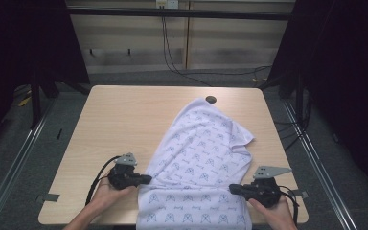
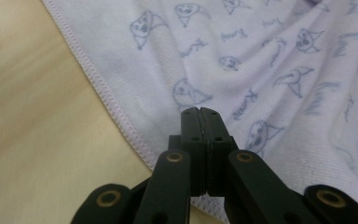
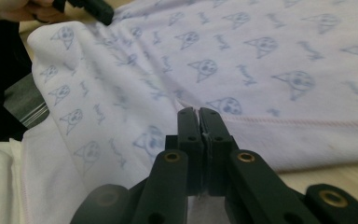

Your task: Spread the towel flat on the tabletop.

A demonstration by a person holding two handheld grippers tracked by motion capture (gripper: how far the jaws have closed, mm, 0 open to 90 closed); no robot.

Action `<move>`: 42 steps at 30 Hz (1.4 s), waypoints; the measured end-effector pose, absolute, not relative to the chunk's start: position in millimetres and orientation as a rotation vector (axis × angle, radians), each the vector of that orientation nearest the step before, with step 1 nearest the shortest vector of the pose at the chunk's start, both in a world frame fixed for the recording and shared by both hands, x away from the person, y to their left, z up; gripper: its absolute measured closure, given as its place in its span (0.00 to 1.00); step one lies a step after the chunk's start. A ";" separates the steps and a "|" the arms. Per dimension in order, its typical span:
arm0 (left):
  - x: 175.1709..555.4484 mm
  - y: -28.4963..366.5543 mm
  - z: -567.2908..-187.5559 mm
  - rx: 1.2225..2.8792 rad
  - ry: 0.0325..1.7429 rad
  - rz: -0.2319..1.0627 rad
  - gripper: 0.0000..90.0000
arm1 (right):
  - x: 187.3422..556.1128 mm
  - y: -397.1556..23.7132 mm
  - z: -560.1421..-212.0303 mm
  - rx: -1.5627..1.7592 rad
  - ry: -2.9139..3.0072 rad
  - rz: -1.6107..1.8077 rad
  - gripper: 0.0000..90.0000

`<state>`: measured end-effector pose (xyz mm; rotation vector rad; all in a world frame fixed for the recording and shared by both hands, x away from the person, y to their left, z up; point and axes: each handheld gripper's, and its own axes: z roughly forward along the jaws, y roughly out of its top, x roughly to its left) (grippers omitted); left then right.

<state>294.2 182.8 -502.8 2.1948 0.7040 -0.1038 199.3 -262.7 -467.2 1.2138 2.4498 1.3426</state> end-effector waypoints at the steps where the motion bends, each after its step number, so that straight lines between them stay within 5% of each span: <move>1: 288.8 187.3 -502.2 2.200 0.698 -0.101 1.00 | 196.3 -265.6 -465.9 1.223 2.435 1.352 0.98; 12: 242.5 217.2 -498.7 2.228 0.684 -0.294 0.99 | 150.6 -296.2 -458.1 1.347 2.369 1.291 0.98; 15: 240.5 214.1 -496.0 2.221 0.640 -0.298 0.86 | 139.8 -293.1 -454.7 1.347 2.402 1.173 0.89; 18: 253.1 211.5 -493.1 2.166 0.671 -0.253 0.84 | 139.4 -294.8 -454.1 1.348 2.372 1.251 0.83; 28: 325.9 182.0 -500.8 2.108 0.815 -0.058 0.79 | 224.7 -260.1 -472.4 1.359 2.383 1.183 0.62; 34: 314.7 195.9 -501.9 2.175 0.815 -0.097 1.00 | 267.6 -260.3 -481.3 1.420 2.283 1.100 0.57; 42: 290.7 212.2 -502.1 2.183 0.762 -0.174 0.98 | 314.8 -251.9 -491.7 1.406 2.292 1.068 0.55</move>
